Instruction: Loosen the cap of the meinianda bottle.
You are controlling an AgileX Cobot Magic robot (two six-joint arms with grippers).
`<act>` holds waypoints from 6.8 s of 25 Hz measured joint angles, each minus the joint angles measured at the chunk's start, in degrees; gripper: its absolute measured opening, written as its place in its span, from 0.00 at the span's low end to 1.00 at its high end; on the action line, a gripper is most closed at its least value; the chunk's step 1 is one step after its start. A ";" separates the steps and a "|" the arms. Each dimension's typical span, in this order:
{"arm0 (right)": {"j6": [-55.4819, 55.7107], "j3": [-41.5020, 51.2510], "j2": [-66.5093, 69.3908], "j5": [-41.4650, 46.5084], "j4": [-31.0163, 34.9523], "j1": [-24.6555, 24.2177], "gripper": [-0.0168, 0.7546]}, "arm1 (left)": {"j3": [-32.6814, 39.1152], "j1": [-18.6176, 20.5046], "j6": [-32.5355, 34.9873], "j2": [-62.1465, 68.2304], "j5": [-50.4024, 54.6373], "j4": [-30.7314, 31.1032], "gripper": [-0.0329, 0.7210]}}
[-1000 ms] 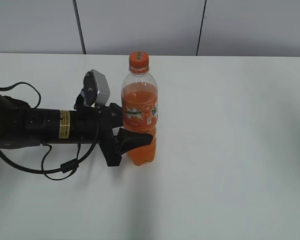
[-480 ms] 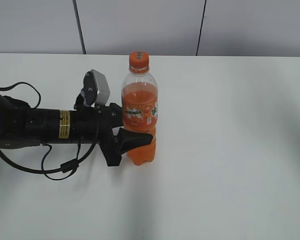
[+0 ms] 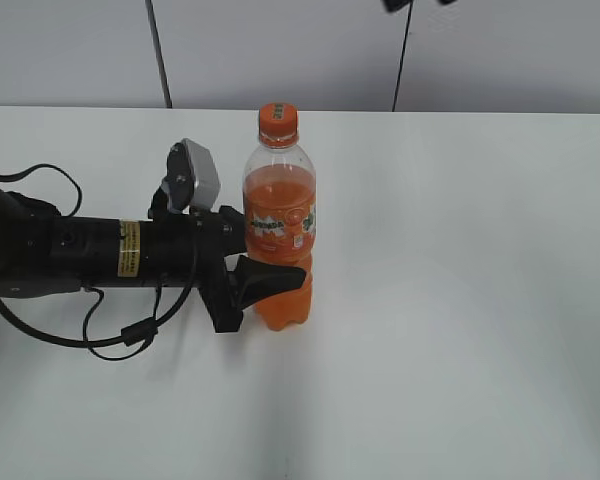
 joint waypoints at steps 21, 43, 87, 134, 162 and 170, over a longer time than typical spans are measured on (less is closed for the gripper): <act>4.11 -7.33 14.57 0.06 -7.56 13.40 0.55 | 0.00 0.00 0.00 0.00 0.00 -0.11 0.57; 4.41 -7.33 18.25 0.06 -8.97 13.40 0.43 | 0.00 0.00 0.00 0.00 0.00 -0.16 0.57; -75.93 -7.78 17.77 -0.50 -7.83 13.40 0.13 | 0.00 0.05 -0.82 0.00 0.16 -0.77 0.57; 0.70 -7.73 18.08 -0.03 -9.04 13.35 0.66 | 0.00 0.00 -0.38 0.00 0.17 -0.67 0.57; -45.14 -7.73 18.97 -0.03 -6.08 13.35 0.38 | 0.00 0.00 0.88 0.00 -0.03 -0.30 0.57; -64.53 -7.73 18.92 -0.03 -7.52 13.35 0.38 | 0.00 0.00 0.88 0.00 0.12 -0.59 0.57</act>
